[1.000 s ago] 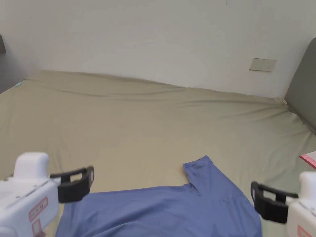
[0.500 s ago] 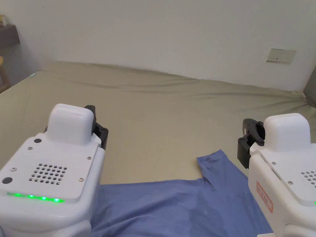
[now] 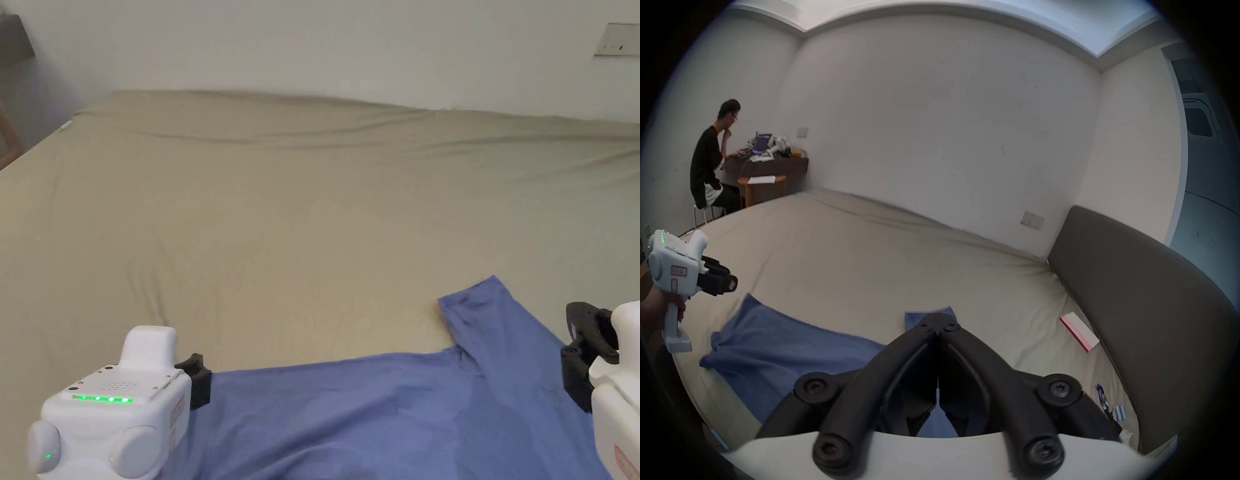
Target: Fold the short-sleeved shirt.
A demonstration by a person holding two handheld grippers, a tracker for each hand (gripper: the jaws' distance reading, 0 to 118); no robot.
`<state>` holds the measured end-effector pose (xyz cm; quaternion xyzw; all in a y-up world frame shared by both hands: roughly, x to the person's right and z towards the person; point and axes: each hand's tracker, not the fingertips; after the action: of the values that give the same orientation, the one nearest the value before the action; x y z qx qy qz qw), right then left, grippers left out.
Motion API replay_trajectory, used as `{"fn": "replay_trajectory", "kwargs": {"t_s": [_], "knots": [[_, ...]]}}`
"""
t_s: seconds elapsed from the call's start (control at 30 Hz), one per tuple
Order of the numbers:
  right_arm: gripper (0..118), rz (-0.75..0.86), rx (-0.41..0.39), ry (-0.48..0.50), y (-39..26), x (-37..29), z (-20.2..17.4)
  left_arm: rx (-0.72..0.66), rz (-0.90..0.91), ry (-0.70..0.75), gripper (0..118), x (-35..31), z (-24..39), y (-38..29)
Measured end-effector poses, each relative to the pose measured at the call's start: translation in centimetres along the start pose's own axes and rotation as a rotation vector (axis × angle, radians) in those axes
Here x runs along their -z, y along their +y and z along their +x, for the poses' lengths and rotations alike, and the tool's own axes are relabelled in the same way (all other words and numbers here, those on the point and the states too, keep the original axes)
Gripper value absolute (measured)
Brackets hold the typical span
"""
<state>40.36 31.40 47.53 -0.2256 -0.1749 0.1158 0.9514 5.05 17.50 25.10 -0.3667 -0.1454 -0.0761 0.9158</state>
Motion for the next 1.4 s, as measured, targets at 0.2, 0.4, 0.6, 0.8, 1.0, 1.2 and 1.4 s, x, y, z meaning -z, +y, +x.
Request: {"fn": "replay_trajectory", "kwargs": {"t_s": [0.2,0.4,0.6,0.8,1.0,1.2,1.4], "knots": [[2,-0.110,-0.003,-0.039,-2.5,2.4,2.5,0.015,-0.140,0.088,116,7.6,-0.8,-1.0],[2,-0.185,0.023,-0.062,-3.9,4.7,5.0,-0.043,-0.169,0.074,76,9.3,-1.2,-2.4],[12,-0.289,0.097,-0.051,-4.9,9.6,7.9,0.137,-0.100,0.052,0,6.4,1.6,-1.5],[107,-0.554,0.108,0.007,-9.0,19.0,10.4,0.137,0.051,0.054,0,0.5,1.5,1.4],[107,-0.773,0.190,-0.027,-15.3,25.5,12.0,0.156,0.093,0.043,0,-3.1,2.5,2.2],[72,-0.697,0.232,0.085,-15.1,24.7,11.6,0.158,0.074,0.050,0,-2.9,2.6,1.6],[2,-0.623,0.028,0.063,-12.9,22.4,9.4,0.145,0.076,0.051,0,-3.3,2.7,1.5]]}}
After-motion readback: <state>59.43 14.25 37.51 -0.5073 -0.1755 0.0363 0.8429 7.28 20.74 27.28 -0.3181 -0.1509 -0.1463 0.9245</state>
